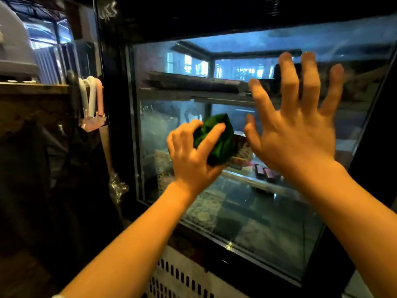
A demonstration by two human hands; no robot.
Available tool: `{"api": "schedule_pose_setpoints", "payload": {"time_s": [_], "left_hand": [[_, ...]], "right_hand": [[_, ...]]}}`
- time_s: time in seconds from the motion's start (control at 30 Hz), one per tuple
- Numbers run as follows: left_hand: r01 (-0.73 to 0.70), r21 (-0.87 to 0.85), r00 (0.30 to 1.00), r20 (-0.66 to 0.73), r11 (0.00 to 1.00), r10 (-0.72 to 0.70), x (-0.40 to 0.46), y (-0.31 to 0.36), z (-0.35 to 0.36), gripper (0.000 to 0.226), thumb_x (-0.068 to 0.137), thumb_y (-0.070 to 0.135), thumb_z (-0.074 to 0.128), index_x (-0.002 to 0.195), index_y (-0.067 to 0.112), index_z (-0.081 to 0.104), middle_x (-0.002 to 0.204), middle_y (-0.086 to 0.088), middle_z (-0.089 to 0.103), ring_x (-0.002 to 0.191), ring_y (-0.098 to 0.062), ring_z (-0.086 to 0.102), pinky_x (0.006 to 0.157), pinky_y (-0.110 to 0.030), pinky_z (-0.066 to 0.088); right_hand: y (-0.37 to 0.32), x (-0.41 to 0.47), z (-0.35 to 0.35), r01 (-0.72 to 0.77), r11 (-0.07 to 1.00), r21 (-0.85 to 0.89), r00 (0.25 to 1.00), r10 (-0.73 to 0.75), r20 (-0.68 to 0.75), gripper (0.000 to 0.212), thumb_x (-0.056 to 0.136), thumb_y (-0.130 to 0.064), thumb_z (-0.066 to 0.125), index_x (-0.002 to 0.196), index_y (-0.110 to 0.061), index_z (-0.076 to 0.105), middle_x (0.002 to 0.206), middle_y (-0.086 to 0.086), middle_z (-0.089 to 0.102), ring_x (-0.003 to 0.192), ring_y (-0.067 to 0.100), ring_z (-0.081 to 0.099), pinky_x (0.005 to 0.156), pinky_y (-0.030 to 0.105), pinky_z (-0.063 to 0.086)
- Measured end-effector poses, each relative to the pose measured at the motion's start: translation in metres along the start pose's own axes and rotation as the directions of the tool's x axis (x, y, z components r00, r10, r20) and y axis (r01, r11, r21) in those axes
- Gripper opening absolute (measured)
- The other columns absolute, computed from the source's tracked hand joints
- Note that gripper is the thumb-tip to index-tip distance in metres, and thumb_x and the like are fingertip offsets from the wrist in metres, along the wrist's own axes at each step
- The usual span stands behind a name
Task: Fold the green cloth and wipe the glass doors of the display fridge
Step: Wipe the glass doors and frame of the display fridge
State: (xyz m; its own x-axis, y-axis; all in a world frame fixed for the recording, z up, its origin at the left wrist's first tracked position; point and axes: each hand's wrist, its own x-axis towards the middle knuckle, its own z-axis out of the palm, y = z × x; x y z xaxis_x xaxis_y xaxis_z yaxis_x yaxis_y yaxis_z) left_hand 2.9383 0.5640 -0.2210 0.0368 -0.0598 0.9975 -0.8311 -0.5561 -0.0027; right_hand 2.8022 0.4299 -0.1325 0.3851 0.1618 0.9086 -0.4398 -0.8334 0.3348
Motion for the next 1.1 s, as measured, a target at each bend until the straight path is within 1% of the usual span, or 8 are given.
{"api": "schedule_pose_setpoints", "payload": {"time_s": [0.1,0.27,0.37,0.47,0.6,0.73,0.9,1.1], "left_hand": [[-0.007,-0.027,1.000,0.023,1.000,0.008,-0.044,0.016,-0.001,0.047,0.091,0.057,0.052,0.130,0.031,0.053,0.126,-0.011,0.046,0.108,-0.038,0.053,0.091,-0.049,0.039],[-0.100,-0.056,0.992,0.073,0.993,0.104,-0.124,0.031,0.000,0.046,0.082,0.052,0.066,0.122,0.033,0.057,0.121,-0.010,0.047,0.108,-0.034,0.050,0.093,-0.052,0.041],[-0.217,-0.066,0.963,0.150,0.974,0.225,-0.172,0.033,-0.003,0.046,0.078,0.049,0.071,0.121,0.040,0.058,0.120,-0.006,0.049,0.111,-0.029,0.050,0.094,-0.056,0.042],[-0.382,-0.054,0.900,0.206,0.922,0.385,-0.189,0.020,-0.004,0.045,0.080,0.042,0.074,0.121,0.048,0.059,0.119,0.000,0.050,0.114,-0.024,0.053,0.099,-0.052,0.042],[-0.559,-0.066,0.807,0.186,0.827,0.560,-0.157,-0.010,-0.006,0.045,0.083,0.039,0.076,0.121,0.052,0.057,0.118,0.003,0.051,0.112,-0.019,0.058,0.105,-0.048,0.042],[-0.627,-0.074,0.764,0.138,0.776,0.631,-0.094,-0.033,-0.010,0.043,0.085,0.032,0.074,0.122,0.048,0.058,0.120,-0.002,0.050,0.113,-0.023,0.055,0.100,-0.050,0.045],[-0.629,-0.029,0.773,0.080,0.777,0.629,0.009,-0.056,-0.012,0.043,0.087,0.025,0.068,0.126,0.039,0.056,0.121,-0.008,0.046,0.110,-0.030,0.050,0.095,-0.055,0.044],[-0.611,0.030,0.790,0.082,0.791,0.607,0.104,-0.076,-0.018,0.045,0.092,0.043,0.063,0.132,0.034,0.048,0.126,-0.009,0.037,0.113,-0.033,0.044,0.093,-0.052,0.040]], "right_hand": [[0.000,0.001,0.000,-0.001,1.000,0.016,1.000,0.001,-0.005,0.057,0.096,-0.045,0.039,0.149,-0.022,0.034,0.160,0.023,0.017,0.147,0.047,0.011,0.114,0.067,0.002],[0.000,-0.001,0.000,0.004,0.999,0.037,1.000,-0.004,0.002,0.059,0.096,-0.045,0.040,0.150,-0.022,0.033,0.161,0.022,0.015,0.148,0.047,0.009,0.114,0.068,0.002],[0.000,0.000,0.000,0.009,0.999,0.043,1.000,-0.009,-0.002,0.058,0.097,-0.046,0.039,0.150,-0.023,0.034,0.161,0.022,0.014,0.148,0.046,0.009,0.114,0.067,0.001],[0.001,-0.004,0.002,0.011,0.999,0.033,1.000,-0.011,-0.007,0.058,0.097,-0.046,0.038,0.150,-0.023,0.033,0.161,0.022,0.014,0.149,0.045,0.007,0.115,0.065,0.000],[0.001,-0.002,0.005,0.009,1.000,0.015,0.999,-0.008,-0.037,0.058,0.097,-0.044,0.037,0.151,-0.023,0.031,0.160,0.023,0.017,0.148,0.044,0.008,0.116,0.066,0.002],[-0.001,-0.003,0.006,-0.006,1.000,-0.005,0.998,0.006,-0.061,0.057,0.098,-0.045,0.035,0.150,-0.023,0.033,0.159,0.024,0.020,0.147,0.044,0.011,0.116,0.065,0.003],[0.000,-0.001,0.005,-0.001,1.000,-0.024,0.998,0.000,-0.055,0.058,0.098,-0.047,0.035,0.150,-0.023,0.034,0.159,0.023,0.021,0.148,0.043,0.009,0.116,0.062,-0.002],[0.000,-0.001,0.004,-0.001,1.000,-0.030,0.999,-0.001,-0.040,0.060,0.097,-0.048,0.036,0.151,-0.022,0.035,0.159,0.023,0.020,0.147,0.043,0.009,0.117,0.064,0.002]]}}
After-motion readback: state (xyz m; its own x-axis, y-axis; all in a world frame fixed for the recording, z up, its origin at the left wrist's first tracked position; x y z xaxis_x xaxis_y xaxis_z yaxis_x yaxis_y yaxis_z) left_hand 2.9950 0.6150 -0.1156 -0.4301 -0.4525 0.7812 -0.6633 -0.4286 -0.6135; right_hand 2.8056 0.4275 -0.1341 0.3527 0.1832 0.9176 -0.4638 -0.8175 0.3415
